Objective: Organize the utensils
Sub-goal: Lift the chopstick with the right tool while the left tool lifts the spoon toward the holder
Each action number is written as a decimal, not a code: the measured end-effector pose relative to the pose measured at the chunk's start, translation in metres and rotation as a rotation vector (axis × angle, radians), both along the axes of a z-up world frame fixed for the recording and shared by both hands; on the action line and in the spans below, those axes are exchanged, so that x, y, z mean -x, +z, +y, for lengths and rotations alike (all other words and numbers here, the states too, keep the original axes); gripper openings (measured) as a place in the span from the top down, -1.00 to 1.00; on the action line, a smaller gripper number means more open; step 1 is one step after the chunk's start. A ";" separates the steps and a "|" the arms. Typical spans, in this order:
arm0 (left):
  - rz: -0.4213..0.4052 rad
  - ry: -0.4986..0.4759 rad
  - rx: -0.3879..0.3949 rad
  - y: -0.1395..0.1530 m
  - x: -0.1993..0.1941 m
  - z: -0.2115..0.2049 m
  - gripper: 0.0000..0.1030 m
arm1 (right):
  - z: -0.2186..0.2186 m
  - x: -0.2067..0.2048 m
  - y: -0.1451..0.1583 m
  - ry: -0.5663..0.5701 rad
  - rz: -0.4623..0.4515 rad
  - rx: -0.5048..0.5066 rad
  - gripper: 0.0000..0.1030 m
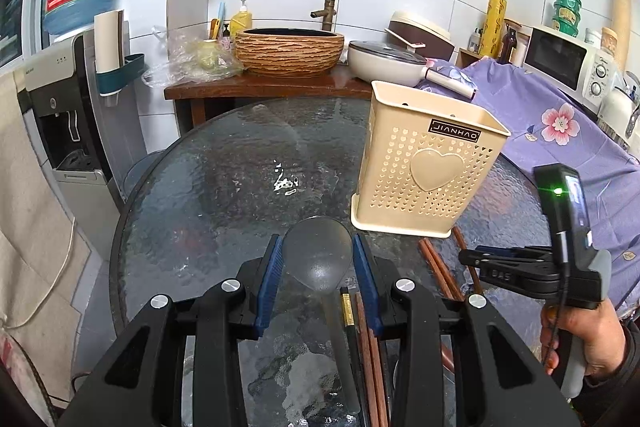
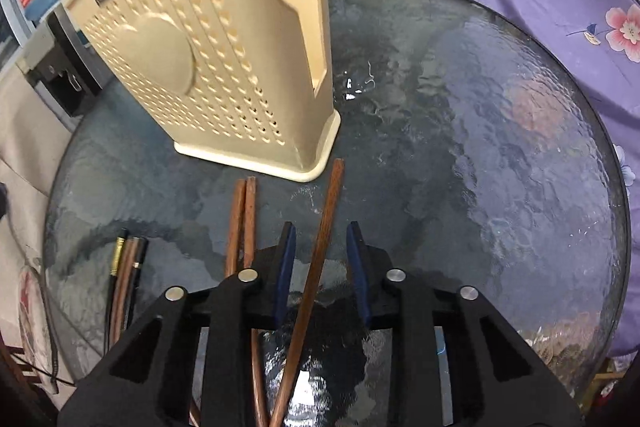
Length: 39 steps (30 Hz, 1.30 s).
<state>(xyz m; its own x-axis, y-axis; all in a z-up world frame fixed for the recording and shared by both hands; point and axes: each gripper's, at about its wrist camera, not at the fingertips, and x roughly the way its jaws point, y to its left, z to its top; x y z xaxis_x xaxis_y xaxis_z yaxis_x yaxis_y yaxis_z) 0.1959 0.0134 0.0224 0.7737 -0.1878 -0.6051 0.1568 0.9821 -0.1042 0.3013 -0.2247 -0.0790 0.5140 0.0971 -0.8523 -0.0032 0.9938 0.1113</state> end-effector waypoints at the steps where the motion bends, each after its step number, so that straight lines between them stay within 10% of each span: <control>1: 0.000 -0.001 0.000 0.000 0.000 0.000 0.32 | 0.002 -0.001 -0.001 -0.002 -0.002 0.012 0.58; 15: 0.004 -0.011 -0.015 -0.004 -0.001 -0.007 0.32 | 0.007 0.004 0.001 0.001 -0.024 0.039 0.84; 39: -0.033 -0.016 0.016 0.012 0.007 0.002 0.32 | -0.034 0.066 0.092 0.068 -0.347 -0.148 0.86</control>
